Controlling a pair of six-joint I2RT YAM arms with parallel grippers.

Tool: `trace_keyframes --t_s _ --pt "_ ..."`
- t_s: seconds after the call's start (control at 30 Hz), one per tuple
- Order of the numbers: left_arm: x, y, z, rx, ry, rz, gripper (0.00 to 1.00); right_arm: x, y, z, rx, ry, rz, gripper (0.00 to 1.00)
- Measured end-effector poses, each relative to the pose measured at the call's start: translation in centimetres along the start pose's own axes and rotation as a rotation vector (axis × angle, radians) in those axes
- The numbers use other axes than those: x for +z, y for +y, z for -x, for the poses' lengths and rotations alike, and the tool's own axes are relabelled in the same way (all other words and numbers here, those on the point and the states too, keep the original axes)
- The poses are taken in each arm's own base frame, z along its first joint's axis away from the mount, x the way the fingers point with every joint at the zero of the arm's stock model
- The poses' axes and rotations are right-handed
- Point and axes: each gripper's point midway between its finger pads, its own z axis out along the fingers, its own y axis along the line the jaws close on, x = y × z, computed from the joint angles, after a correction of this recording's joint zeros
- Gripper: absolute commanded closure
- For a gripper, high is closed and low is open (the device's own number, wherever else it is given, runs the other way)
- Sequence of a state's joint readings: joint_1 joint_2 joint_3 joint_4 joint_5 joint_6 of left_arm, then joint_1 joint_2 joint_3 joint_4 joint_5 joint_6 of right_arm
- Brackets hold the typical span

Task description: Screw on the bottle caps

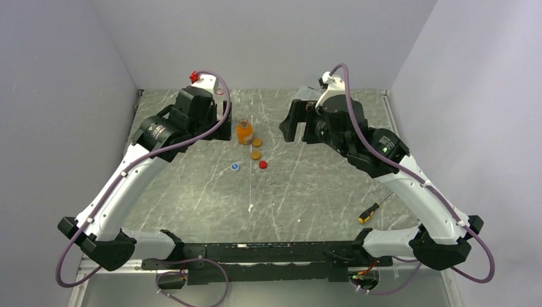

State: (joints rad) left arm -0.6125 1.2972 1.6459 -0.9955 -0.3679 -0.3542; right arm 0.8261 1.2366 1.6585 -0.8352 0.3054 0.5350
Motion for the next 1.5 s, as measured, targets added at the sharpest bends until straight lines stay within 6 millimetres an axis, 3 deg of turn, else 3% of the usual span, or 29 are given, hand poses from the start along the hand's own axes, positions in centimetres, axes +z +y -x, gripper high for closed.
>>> trace_keyframes --t_s 0.2,0.4,0.5,0.8,0.97,1.17,1.37,1.5 --pt "-0.7 0.1 -0.6 -0.004 -0.008 -0.026 0.01 0.9 -1.8 -3.3 -0.031 0.061 -0.038 0.0" --pt "-1.6 0.5 0.0 -0.011 -0.052 -0.028 0.01 3.1 -1.2 -3.5 -0.078 0.059 -0.033 0.0" --pt "-1.5 1.1 0.3 0.0 -0.066 0.003 0.01 6.4 -0.5 -4.4 -0.126 0.094 -0.038 0.01" --pt "-2.5 3.2 2.4 -0.013 -0.125 0.096 0.01 19.6 2.1 -8.6 -0.277 0.226 -0.031 0.08" --pt "-4.1 4.2 3.1 -0.021 -0.162 0.116 0.0 24.5 2.5 -9.5 -0.321 0.24 -0.02 0.11" --pt "-5.3 4.9 4.0 -0.015 -0.198 0.132 0.01 28.7 1.3 -10.0 -0.326 0.255 -0.025 0.17" --pt "-5.2 4.9 4.0 0.0 -0.195 0.134 0.01 30.8 0.0 -10.9 -0.324 0.274 -0.043 0.22" --pt "-5.2 5.0 4.0 0.009 -0.194 0.135 0.0 32.0 0.1 -11.3 -0.32 0.278 -0.033 0.27"
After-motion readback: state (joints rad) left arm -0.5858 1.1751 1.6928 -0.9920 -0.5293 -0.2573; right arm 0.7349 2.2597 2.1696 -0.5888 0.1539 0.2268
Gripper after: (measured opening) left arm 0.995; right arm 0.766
